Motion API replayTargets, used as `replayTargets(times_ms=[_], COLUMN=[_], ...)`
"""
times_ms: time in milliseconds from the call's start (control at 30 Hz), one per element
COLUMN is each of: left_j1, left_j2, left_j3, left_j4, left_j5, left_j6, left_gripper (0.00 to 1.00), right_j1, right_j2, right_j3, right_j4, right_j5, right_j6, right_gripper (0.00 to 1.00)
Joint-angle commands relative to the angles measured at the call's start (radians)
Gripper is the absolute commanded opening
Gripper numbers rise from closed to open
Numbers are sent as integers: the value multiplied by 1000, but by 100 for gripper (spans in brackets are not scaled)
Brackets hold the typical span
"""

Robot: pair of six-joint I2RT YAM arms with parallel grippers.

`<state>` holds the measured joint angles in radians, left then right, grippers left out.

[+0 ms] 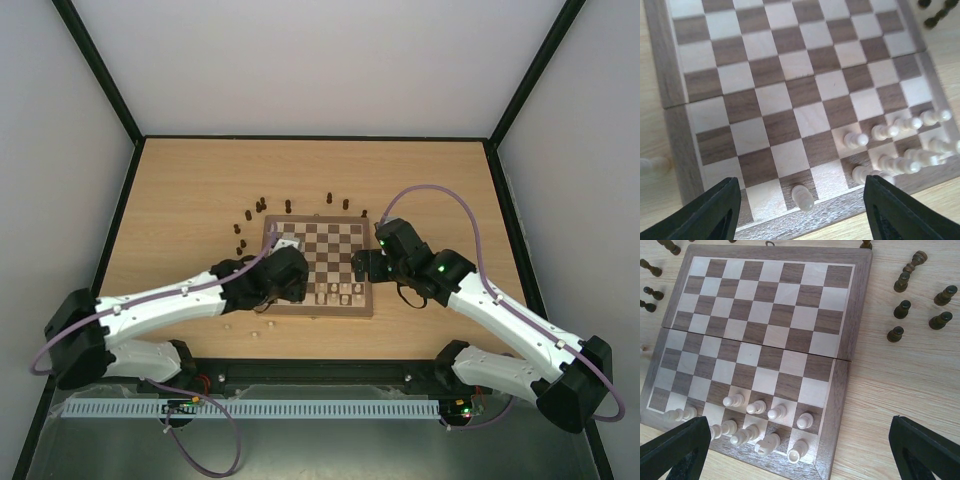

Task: Set up the chess pieces on the board
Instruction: Pick up the chess piece at the center of the board.

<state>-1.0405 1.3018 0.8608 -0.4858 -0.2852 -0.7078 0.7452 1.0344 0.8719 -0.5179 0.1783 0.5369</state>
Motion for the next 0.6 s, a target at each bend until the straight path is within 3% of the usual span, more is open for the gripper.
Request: replayTargets(times_ms=[0,200,567], left_j1=[9,76,155], left_j2=[-91,-222,-408], left_j3=[32,-33,-93], left_j4=[-83,-112,-143], left_j5=[-85,-89,-77], left_j6=[6,-6,-61], left_gripper=[75,99,99], right_j1=[-3,-3,6], right_j2=[2,29,85], right_j3=[-10,1,51], right_j4=[-5,-11,19], right_j5=[-10,-21,-183], right_j6=[-14,-15,-29], right_gripper=[99,99,100])
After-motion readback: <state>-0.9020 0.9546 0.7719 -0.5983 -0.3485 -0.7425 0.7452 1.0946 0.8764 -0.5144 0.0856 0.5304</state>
